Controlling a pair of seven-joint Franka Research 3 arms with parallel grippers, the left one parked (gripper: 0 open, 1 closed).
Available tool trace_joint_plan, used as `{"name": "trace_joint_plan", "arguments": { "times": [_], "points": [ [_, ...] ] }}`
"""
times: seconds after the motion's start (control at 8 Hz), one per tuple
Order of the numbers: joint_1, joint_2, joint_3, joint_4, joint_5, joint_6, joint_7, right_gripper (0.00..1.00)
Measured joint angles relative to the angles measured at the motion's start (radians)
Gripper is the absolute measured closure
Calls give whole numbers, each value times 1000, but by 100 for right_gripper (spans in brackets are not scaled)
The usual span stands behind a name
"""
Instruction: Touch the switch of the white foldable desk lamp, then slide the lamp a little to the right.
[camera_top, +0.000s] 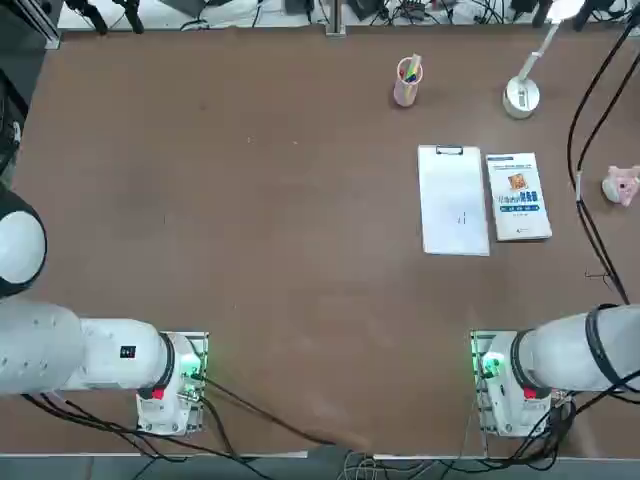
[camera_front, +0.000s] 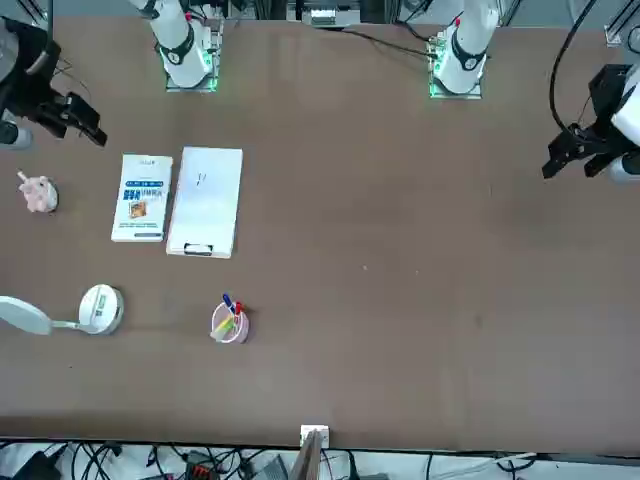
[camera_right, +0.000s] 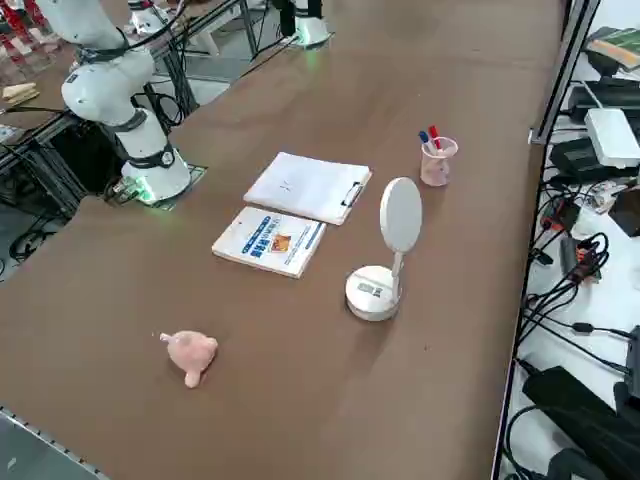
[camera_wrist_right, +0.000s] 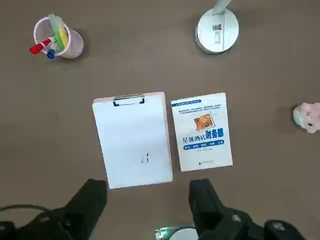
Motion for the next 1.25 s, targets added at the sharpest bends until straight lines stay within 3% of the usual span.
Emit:
{"name": "trace_joint_plan", "arguments": {
  "times": [0.5,0.75,1.25],
  "points": [
    [3,38,4,-11,0,-8,1,0],
    [5,125,7,-3,-46,11,-43,0],
    [45,378,19,161,-263,109,-278,0]
  ]
}}
